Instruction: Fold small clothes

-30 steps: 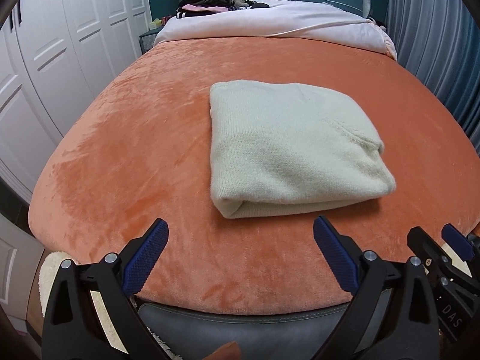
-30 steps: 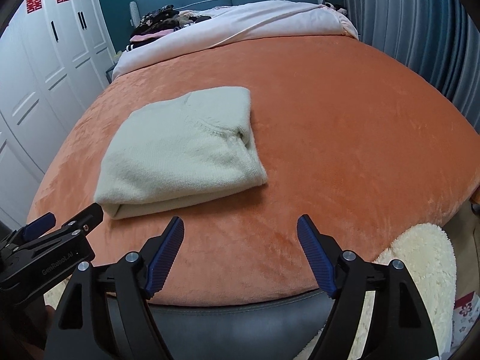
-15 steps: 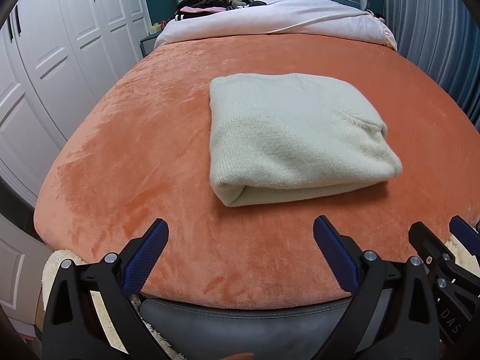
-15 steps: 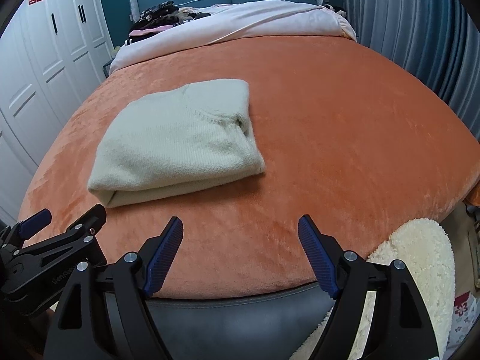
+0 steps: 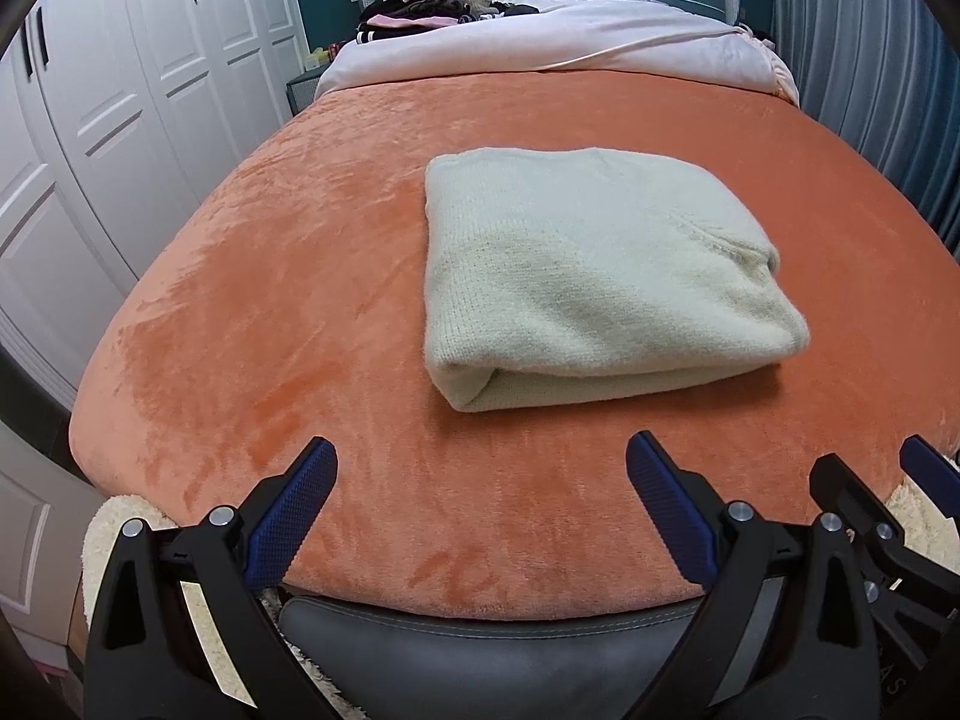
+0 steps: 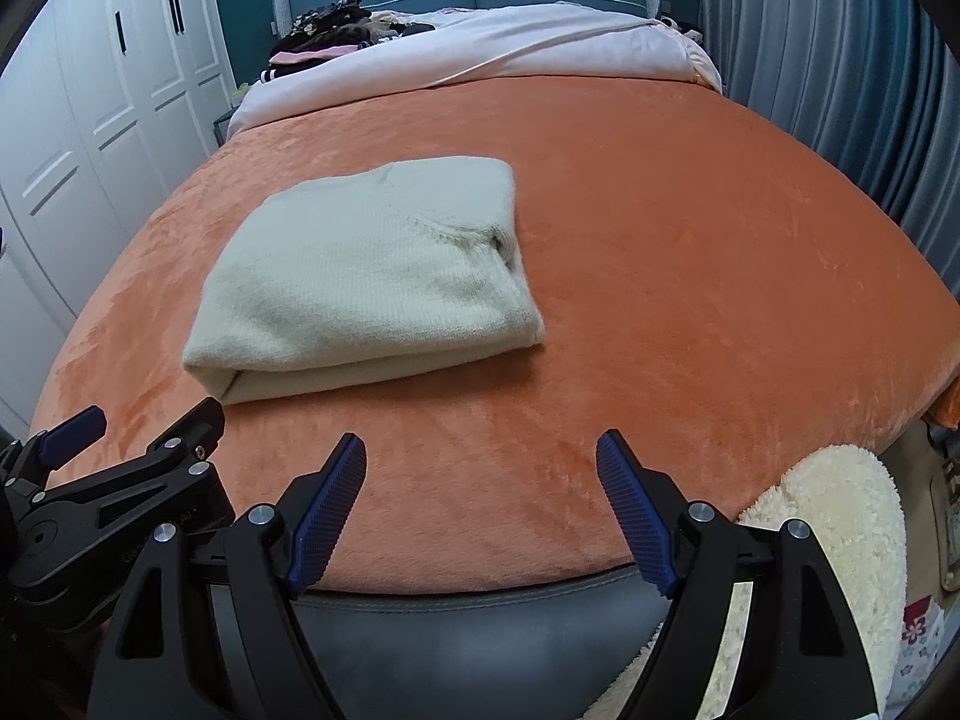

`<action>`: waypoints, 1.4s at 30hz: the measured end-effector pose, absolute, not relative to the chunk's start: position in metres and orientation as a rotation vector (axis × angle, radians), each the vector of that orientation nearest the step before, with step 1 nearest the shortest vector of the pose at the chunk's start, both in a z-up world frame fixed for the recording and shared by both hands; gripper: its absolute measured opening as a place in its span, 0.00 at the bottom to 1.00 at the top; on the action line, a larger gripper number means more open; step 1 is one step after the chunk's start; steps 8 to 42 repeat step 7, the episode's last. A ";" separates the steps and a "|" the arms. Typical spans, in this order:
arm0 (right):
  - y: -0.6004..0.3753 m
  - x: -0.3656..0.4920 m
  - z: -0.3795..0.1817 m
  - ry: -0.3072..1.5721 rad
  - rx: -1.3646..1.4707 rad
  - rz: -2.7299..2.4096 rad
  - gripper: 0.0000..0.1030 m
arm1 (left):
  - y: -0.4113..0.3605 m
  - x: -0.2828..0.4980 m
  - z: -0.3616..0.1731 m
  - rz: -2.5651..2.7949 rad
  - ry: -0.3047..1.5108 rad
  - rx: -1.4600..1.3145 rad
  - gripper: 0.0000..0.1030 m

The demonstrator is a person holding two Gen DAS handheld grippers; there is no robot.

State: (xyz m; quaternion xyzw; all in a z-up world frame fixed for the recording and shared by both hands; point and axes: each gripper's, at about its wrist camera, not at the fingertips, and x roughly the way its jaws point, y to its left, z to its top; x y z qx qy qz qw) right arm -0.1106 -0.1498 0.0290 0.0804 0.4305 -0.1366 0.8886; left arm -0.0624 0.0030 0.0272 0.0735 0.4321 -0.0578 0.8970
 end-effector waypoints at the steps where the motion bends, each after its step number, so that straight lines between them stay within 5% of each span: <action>1: -0.149 -0.111 0.029 0.896 0.165 -0.287 0.75 | 0.003 -0.062 0.027 -0.114 0.896 0.157 0.92; 42: -0.144 -0.105 0.026 0.929 0.151 -0.287 0.75 | 0.005 -0.060 0.022 -0.090 0.920 0.160 0.92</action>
